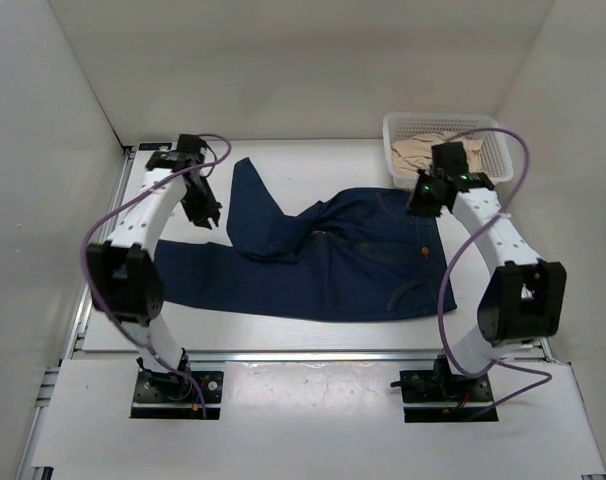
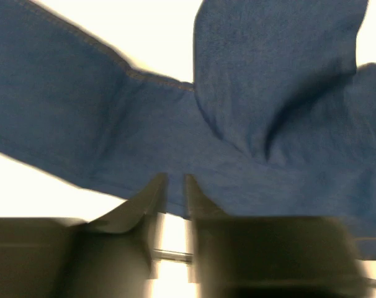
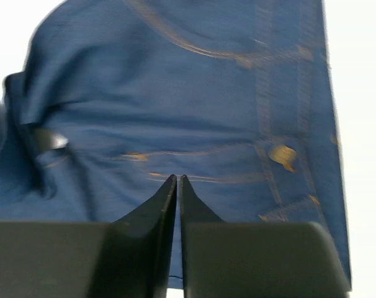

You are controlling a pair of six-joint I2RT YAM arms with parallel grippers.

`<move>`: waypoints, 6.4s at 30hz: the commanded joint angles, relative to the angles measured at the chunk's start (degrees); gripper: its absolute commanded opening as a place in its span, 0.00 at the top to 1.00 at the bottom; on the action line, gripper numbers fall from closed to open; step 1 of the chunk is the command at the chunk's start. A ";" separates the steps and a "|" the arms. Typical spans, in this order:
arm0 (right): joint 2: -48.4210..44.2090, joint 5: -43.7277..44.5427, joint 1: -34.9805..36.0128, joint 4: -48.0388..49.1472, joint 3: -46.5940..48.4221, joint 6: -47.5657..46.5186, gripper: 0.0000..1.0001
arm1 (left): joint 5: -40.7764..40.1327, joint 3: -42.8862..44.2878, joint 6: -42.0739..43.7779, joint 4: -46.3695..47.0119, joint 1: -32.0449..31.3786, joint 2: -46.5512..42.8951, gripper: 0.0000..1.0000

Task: Fold and stack the trousers
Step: Flatten the trousers out

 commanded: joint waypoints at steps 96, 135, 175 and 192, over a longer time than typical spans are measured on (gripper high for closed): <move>-5.23 15.30 -16.11 7.51 -20.12 12.61 1.00 | 4.11 37.84 -1.82 -0.37 14.32 39.23 0.00; -4.16 13.55 -25.34 6.37 -16.16 11.56 1.00 | 3.05 42.24 5.99 -4.05 25.92 30.63 0.90; 32.75 4.67 -18.40 0.30 16.01 11.02 0.99 | 7.53 -0.81 10.57 0.08 -1.76 -1.87 0.34; -10.66 1.68 -8.74 6.19 -27.04 10.77 0.69 | 3.75 -17.35 -1.65 11.58 -21.37 7.60 0.38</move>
